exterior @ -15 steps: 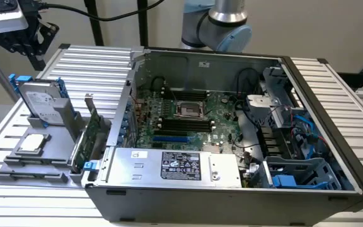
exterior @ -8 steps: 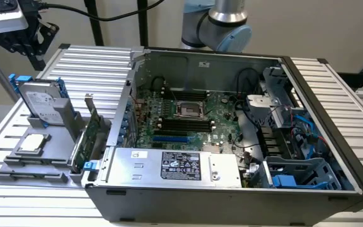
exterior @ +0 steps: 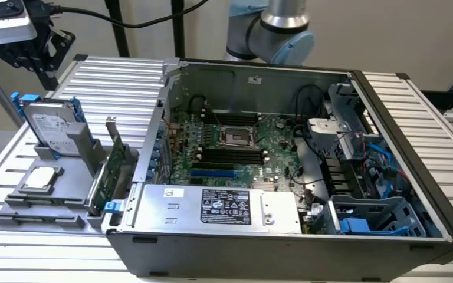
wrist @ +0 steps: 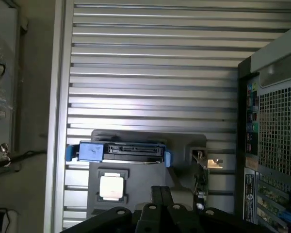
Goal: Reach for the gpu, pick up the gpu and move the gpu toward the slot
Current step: 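Reach for the gpu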
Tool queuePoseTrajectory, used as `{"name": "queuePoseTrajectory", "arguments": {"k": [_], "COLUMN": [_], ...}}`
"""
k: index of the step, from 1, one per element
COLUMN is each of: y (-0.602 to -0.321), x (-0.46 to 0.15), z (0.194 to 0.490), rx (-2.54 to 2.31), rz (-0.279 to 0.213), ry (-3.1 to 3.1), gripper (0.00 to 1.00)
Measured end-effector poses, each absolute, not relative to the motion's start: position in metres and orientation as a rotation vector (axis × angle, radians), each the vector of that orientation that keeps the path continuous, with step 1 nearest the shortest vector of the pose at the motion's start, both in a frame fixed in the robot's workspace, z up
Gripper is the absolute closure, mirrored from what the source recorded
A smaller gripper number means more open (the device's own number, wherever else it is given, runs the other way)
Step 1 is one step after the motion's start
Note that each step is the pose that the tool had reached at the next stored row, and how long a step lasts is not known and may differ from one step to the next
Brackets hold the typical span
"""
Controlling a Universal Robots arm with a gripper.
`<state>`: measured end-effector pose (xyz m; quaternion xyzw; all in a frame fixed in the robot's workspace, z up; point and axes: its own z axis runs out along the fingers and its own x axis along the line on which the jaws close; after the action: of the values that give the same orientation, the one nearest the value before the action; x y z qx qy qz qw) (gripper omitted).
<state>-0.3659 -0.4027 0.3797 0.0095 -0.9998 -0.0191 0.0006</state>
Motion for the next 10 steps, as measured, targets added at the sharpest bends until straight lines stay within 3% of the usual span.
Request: {"name": "queuePoseTrajectory", "arguments": {"k": [10], "y": [-0.437], "x": [-0.345], "z": [0.377], "rx": [0.03], "rz": [-0.06], "ry": [-3.14], "gripper": [0.89]}}
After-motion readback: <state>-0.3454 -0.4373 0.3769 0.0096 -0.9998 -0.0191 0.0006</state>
